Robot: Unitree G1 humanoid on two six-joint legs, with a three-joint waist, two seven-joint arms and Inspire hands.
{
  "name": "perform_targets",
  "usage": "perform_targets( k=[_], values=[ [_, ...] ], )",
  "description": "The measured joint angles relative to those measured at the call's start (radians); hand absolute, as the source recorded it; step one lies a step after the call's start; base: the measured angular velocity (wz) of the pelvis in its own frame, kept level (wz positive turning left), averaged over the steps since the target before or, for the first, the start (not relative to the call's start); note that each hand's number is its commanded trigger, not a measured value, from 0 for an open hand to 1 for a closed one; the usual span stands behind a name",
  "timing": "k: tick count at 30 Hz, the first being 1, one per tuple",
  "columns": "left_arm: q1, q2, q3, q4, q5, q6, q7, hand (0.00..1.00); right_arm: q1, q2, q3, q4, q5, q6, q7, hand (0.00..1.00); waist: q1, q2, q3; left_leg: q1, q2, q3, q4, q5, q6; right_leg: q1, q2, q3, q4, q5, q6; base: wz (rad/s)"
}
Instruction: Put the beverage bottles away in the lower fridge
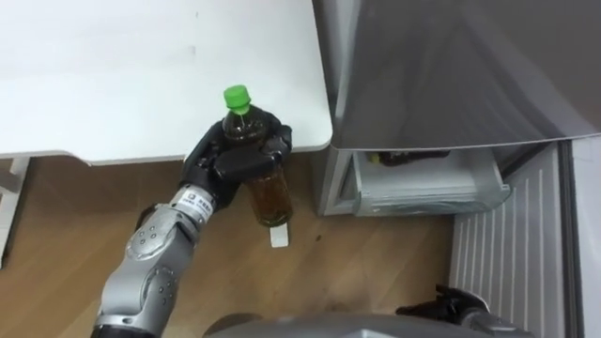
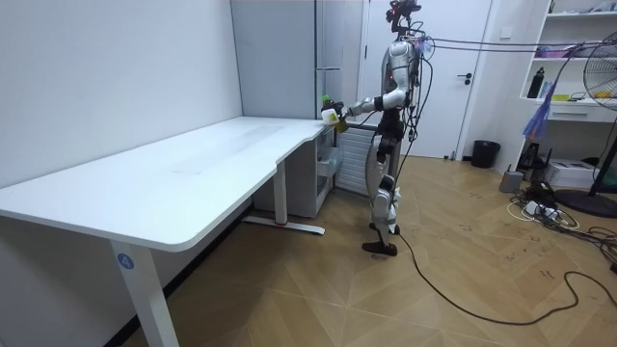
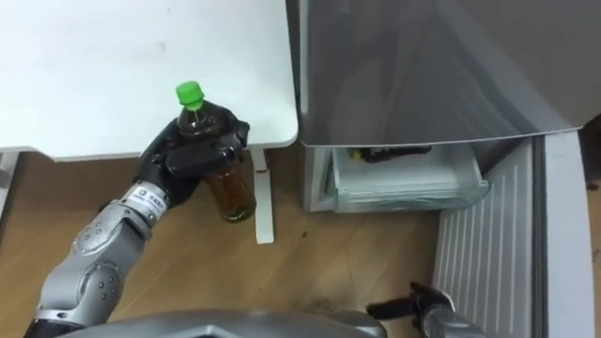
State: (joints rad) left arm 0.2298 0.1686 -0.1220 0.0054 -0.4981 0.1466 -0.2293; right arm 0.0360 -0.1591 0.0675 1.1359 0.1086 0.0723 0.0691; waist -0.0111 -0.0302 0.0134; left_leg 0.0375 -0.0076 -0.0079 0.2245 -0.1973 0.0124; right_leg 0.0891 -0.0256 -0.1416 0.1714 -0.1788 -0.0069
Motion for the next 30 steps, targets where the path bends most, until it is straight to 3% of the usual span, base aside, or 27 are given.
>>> perform_targets(
  k=[3, 10, 20, 24, 30],
  values=[
    [0.015, -0.001, -0.005, 0.001, 0.000, 0.000, -0.001, 1.00, -0.006, 0.005, 0.032, -0.035, -0.001, -0.018, 0.014, 0.00, 0.010, 0.004, 0.0003, 0.004, 0.000, -0.002, -0.001, 0.000, 0.000, 0.000, 0.000, -0.002, -0.001, -0.001, 0.000, 0.02],
    [0.015, 0.000, -0.019, 0.055, 0.005, -0.004, 0.003, 1.00, 0.003, 0.014, 0.110, -0.207, -0.005, -0.018, 0.060, 0.00, 0.016, 0.010, -0.0026, 0.006, -0.004, -0.001, 0.000, 0.000, 0.000, 0.011, -0.005, -0.009, 0.001, -0.004, 0.003, 0.01],
    [0.015, 0.000, -0.038, 0.057, 0.023, -0.004, 0.004, 1.00, 0.030, 0.014, 0.138, -0.354, -0.043, -0.029, 0.170, 0.00, 0.018, 0.010, -0.0026, -0.015, -0.004, 0.003, 0.004, 0.000, 0.000, -0.004, -0.007, -0.025, 0.000, -0.007, 0.004, 0.05],
    [0.015, 0.000, -0.038, 0.057, 0.037, -0.004, -0.005, 1.00, 0.062, 0.012, 0.147, -0.464, -0.081, -0.031, 0.253, 0.00, 0.017, 0.010, -0.0030, -0.015, -0.004, 0.001, 0.002, 0.000, 0.000, 0.000, -0.007, -0.025, 0.000, -0.007, 0.004, 0.00],
    [0.014, 0.009, -0.039, 0.057, 0.040, -0.004, -0.021, 1.00, 0.061, 0.010, 0.193, -0.486, -0.075, -0.027, 0.378, 0.00, 0.021, 0.004, 0.0001, -0.008, -0.004, 0.001, 0.002, 0.000, 0.000, 0.007, -0.007, -0.025, 0.001, -0.007, 0.004, 0.00]
  ],
)
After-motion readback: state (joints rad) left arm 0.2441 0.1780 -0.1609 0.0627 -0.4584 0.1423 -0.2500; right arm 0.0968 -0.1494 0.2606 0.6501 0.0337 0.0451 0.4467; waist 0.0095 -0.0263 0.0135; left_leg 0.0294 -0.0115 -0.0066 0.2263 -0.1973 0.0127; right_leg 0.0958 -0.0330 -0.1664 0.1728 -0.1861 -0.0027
